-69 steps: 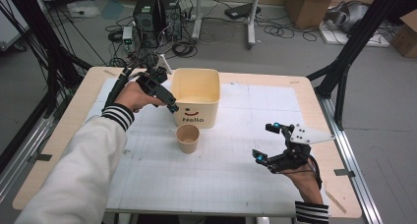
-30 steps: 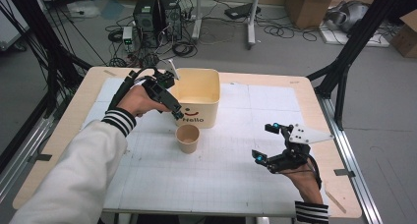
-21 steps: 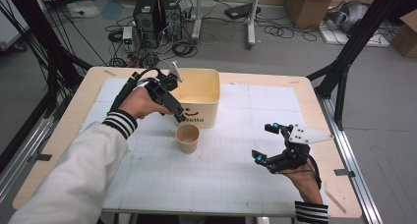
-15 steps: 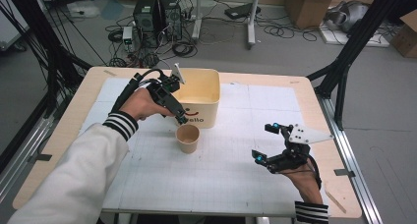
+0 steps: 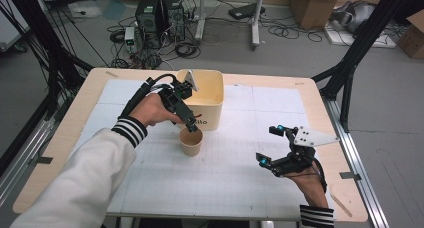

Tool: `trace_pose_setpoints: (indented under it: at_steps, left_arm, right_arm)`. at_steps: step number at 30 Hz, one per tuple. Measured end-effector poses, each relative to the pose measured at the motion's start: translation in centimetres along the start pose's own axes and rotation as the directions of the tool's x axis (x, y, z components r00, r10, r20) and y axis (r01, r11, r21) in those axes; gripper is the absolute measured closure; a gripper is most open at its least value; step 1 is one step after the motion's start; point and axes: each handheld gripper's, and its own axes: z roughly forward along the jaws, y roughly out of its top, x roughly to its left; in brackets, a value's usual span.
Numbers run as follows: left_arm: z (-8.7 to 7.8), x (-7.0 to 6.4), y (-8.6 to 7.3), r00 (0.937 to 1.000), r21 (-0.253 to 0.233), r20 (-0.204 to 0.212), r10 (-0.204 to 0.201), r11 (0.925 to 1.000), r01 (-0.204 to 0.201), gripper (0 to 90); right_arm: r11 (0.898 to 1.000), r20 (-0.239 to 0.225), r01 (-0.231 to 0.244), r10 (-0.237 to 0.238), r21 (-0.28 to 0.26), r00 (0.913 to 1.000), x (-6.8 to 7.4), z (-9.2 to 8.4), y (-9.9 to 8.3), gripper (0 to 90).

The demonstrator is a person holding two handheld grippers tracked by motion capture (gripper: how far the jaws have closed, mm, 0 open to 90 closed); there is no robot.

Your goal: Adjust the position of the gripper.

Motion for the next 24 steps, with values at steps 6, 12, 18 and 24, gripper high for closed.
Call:
trace_pose_setpoints:
  at_steps: [6, 12, 18, 24]
  left_arm:
    - [0.37, -0.45, 0.26, 1.0, 0.011, 0.002, 0.007, 0.9999, -0.007, 1.7]
    - [0.61, -0.81, 0.48, 0.9996, 0.019, 0.011, 0.026, 0.9995, -0.026, 1.7]
    - [0.6, -0.81, 0.49, 0.9997, 0.017, 0.011, 0.024, 0.9996, -0.024, 1.7]
    - [0.71, -0.85, 0.55, 0.9996, 0.012, 0.015, 0.023, 0.9997, -0.023, 1.7]
  right_arm:
    - [1.0, 0.0, -0.002, 0.002, -0.002, 1.0, 0.0, -0.03, 0.01, 0.4]
    - [1.0, -0.003, -0.004, 0.004, -0.004, 1.0, 0.04, -0.04, 0.02, 0.4]
    - [1.0, -0.002, -0.003, 0.003, 0.001, 1.0, 0.03, -0.02, 0.0, 0.4]
    - [1.0, -0.003, -0.003, 0.003, -0.002, 1.0, 0.03, -0.04, 0.01, 0.4]
